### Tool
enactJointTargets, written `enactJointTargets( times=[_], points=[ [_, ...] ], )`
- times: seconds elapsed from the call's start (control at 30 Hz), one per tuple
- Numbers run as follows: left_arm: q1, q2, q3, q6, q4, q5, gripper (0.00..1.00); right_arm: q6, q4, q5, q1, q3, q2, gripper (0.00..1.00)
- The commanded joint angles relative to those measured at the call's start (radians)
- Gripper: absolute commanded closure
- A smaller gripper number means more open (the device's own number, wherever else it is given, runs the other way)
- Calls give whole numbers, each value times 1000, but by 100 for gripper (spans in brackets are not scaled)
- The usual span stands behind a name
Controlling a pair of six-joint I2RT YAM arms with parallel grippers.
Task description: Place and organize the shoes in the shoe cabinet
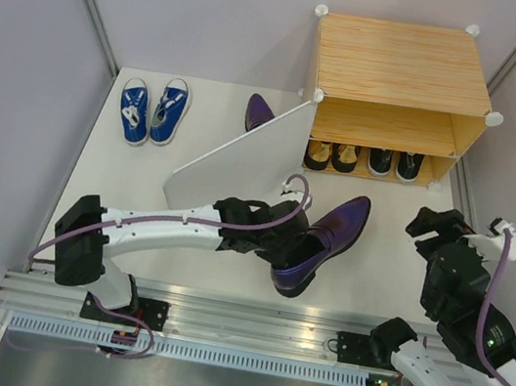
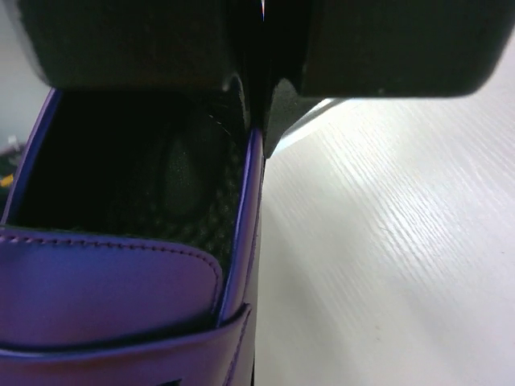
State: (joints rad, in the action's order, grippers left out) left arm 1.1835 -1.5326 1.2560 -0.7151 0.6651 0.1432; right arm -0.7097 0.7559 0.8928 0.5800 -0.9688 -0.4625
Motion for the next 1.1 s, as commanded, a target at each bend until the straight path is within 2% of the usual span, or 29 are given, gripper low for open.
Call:
enactJointTargets(
  times=[0.0,0.3,0.37,0.47,0.5,0.53,0.63,0.83,0.97,1.07],
  points=[
    [-15,8,33,-167,-249,122,98,30,7,-2,3,41,-37,23],
    [-45,-178,111,-359,-219,288,98,59,-104,-103,0,142,-116,20],
    [-48,-225,120,-400,-196,335,93,61,-113,-118,1,160,-126,19],
    [-53,-282,138,-452,-180,342,76,70,-132,-138,1,192,-128,18],
    [-53,-296,155,-448,-180,337,70,73,-135,-140,1,205,-128,18],
    [-53,-311,163,-445,-180,328,59,76,-139,-140,1,209,-128,18],
    [-53,-350,195,-405,-180,285,43,93,-144,-144,1,217,-131,17],
    [-50,-295,230,-310,-222,236,40,93,-152,-152,1,225,-117,16],
    [-50,-245,270,-169,-236,185,40,84,-148,-173,0,237,-99,16],
    [-51,-187,298,-77,-187,225,39,61,-132,-190,1,254,-84,16]
  ],
)
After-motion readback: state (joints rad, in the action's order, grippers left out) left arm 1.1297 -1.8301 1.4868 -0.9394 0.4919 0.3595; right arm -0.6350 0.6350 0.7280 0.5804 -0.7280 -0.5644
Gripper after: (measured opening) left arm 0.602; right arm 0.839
